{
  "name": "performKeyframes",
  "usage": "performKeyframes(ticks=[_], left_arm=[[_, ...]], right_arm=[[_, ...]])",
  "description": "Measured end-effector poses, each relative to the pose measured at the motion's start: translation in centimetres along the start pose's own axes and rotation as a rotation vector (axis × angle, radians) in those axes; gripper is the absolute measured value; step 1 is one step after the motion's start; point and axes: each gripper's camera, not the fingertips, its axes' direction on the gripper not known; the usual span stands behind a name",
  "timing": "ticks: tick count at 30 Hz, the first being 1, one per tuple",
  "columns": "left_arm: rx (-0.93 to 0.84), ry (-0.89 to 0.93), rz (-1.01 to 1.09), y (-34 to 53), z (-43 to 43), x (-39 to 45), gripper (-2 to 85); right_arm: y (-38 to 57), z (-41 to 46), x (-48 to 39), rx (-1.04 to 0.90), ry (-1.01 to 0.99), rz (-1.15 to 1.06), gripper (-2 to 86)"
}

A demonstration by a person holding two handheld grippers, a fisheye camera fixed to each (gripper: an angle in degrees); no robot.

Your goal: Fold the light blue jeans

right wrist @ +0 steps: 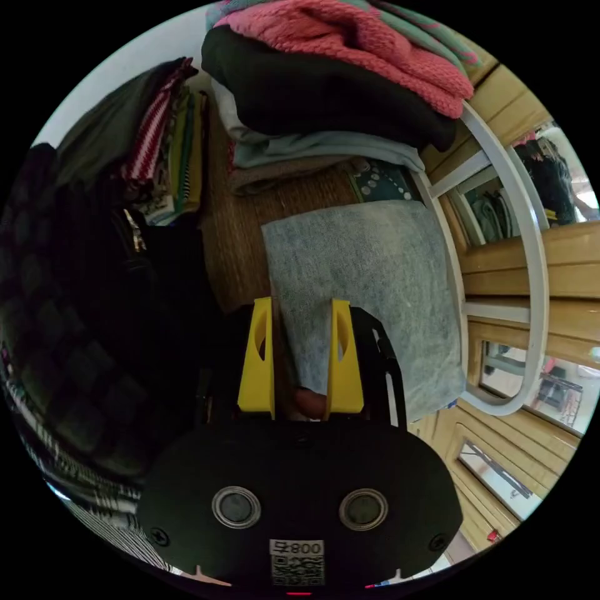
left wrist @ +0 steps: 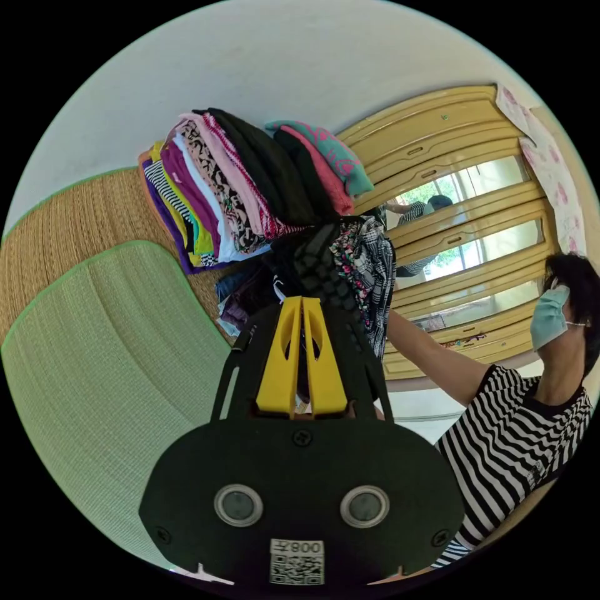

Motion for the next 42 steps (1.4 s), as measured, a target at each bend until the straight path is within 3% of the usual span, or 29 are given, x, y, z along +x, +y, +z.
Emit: performKeyframes(ticks=[6,14,28,33,42], left_arm=[[-0.049,0.018,-0.042,1.7,-1.9,-2.2,0.0],[-0.072,0.055,-0.038,4.3,-7.1,-4.1,0.0],[-0.019,0.232,-0.113,11.4,-17.7,-7.6,0.0],[-0.006,0.283,-0.068,13.8,-22.0,-7.5,0.0],[0.057,0.422,0.148,19.2,-33.2,-5.6,0.6]], right_arm=[[0.9,0.1,-0.7,0.009,0.071,0.010,9.2],[6.4,-2.7,4.6,0.185,-0.278,0.273,4.2],[20.5,-9.9,11.7,0.584,-0.576,0.597,2.5],[23.1,-14.2,10.9,0.776,-0.692,0.542,2.2],[25.1,-26.5,-1.1,1.043,-0.732,0.081,2.1]])
